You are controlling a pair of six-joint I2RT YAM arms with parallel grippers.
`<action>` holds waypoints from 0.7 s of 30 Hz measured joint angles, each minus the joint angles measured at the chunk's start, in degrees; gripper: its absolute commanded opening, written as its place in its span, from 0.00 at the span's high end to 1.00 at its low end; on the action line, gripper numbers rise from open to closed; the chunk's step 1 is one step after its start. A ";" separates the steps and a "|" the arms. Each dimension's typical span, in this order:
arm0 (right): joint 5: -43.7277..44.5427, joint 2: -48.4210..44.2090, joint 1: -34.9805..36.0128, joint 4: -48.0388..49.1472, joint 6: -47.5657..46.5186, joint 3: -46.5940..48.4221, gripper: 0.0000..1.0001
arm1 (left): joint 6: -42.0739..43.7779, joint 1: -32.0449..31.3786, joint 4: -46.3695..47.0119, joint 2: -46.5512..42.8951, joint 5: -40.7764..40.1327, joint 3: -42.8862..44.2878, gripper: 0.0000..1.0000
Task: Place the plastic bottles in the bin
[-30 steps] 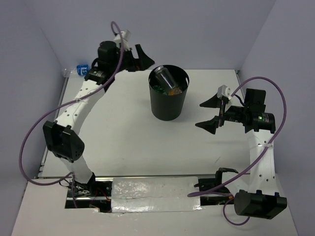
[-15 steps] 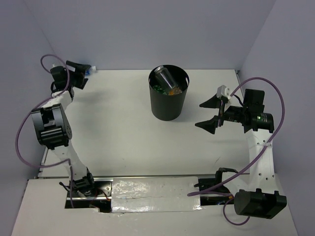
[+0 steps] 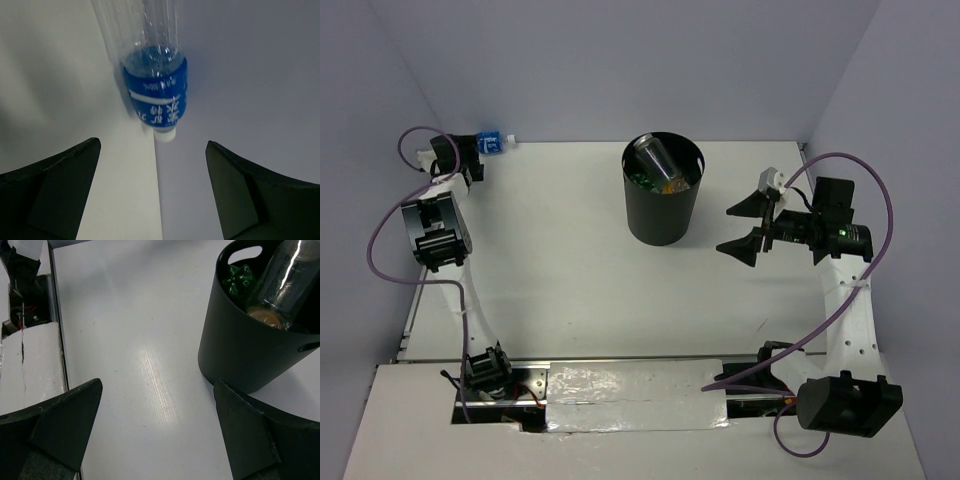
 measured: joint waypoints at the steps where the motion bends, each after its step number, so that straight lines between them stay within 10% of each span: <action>1: 0.26 0.00 -0.02 0.39 0.52 -0.11 0.00 | -0.70 0.13 -0.28 1.64 -0.61 1.88 0.01; 15: 2.78 2.08 -2.25 2.99 2.67 -0.76 0.00 | -8.74 1.03 1.05 19.15 -3.91 22.29 0.04; 21: 2.82 2.84 -3.02 3.34 3.28 -1.03 0.00 | -10.10 1.03 3.50 22.97 -3.21 26.10 0.25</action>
